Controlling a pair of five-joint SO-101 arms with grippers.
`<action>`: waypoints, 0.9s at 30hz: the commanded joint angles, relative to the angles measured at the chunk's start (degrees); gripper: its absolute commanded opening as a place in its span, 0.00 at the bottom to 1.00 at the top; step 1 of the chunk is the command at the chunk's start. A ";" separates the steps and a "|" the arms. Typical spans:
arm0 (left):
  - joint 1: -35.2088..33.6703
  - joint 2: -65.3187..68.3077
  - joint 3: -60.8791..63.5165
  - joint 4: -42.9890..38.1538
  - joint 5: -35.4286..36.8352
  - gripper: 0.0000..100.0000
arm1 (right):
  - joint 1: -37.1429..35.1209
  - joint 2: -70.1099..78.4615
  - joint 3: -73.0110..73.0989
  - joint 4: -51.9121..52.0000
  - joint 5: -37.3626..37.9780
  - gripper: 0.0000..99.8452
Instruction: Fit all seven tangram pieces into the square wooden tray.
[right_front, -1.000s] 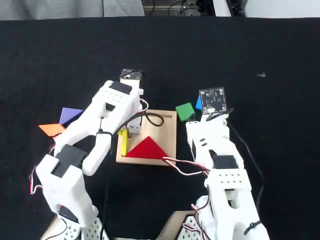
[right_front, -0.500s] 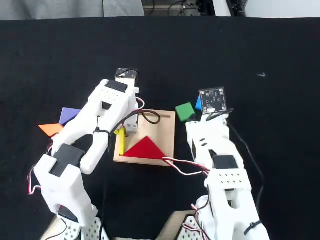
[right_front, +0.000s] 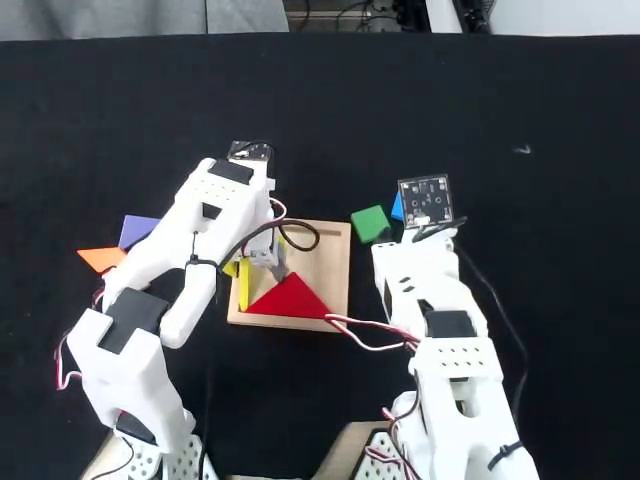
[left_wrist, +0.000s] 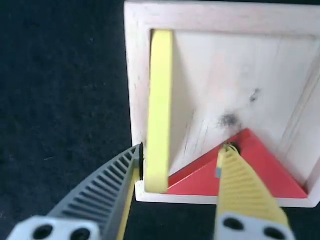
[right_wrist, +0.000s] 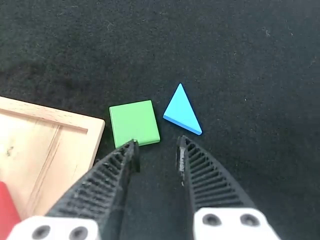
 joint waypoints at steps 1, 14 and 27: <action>-0.84 -1.05 -0.66 0.44 -0.09 0.25 | -0.44 0.31 -0.31 -1.32 0.62 0.13; -0.22 -10.20 5.23 -4.31 -0.18 0.25 | -0.44 0.31 -0.31 -1.41 0.62 0.13; 8.13 -10.20 6.20 -9.14 -0.18 0.25 | -0.44 0.22 -0.31 -1.41 0.62 0.13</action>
